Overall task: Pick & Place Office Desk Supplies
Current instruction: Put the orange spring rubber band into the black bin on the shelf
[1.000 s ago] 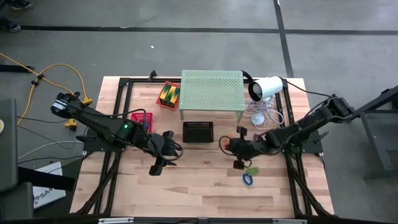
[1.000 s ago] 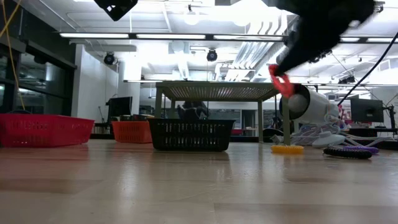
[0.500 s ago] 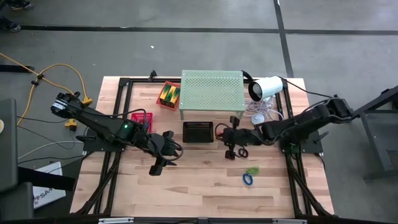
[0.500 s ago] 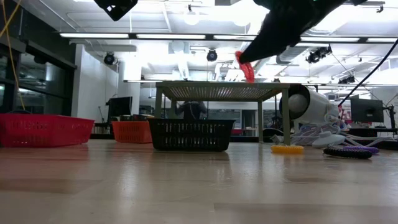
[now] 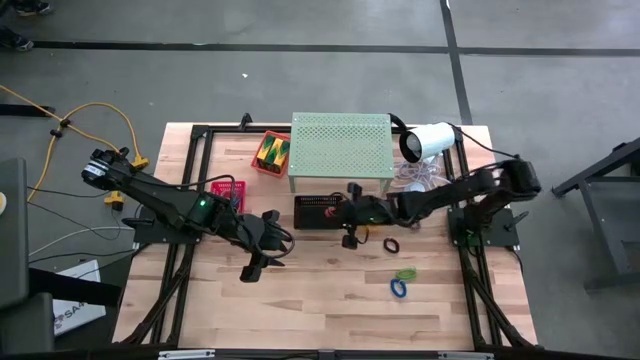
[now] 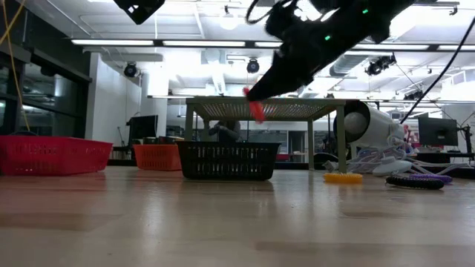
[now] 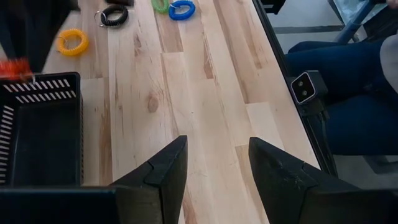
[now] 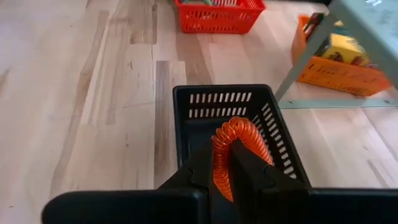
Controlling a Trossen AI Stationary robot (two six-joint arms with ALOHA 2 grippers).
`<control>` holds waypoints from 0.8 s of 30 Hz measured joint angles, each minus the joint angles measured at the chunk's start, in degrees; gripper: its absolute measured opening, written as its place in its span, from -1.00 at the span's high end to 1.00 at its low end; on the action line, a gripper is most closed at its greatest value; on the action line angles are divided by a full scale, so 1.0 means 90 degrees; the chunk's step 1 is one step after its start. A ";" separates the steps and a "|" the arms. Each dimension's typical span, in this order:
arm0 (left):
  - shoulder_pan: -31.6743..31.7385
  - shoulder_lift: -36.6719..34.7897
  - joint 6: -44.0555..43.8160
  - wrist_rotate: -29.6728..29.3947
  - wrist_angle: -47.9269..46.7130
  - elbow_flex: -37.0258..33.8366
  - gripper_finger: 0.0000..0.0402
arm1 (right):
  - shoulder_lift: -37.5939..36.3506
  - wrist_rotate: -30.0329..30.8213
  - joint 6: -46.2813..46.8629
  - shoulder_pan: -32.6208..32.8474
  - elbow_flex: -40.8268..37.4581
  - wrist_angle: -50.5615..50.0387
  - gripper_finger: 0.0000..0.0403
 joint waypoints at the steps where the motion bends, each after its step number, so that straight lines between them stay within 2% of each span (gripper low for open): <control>1: 0.0000 0.0000 0.0000 0.0000 0.0012 0.0000 0.17 | 0.0145 -0.0075 -0.0042 -0.0054 0.0104 -0.0008 0.88; 8: 0.0001 0.0000 0.0000 0.0001 0.0045 0.0000 0.17 | 0.1060 -0.0662 -0.0267 -0.0404 0.0962 -0.0129 0.88; 14: 0.0000 0.0000 0.0000 0.0000 0.0077 0.0000 0.17 | 0.1657 -0.0865 -0.0253 -0.0476 0.1495 -0.0506 0.88; 20: 0.0000 0.0000 0.0000 0.0000 0.0095 0.0000 0.17 | 0.1757 -0.0756 -0.0255 -0.0475 0.1619 -0.0566 0.88; 24: 0.0000 0.0000 0.0000 0.0000 0.0149 0.0000 0.17 | 0.1757 -0.0225 -0.0200 -0.0469 0.1617 -0.0619 0.88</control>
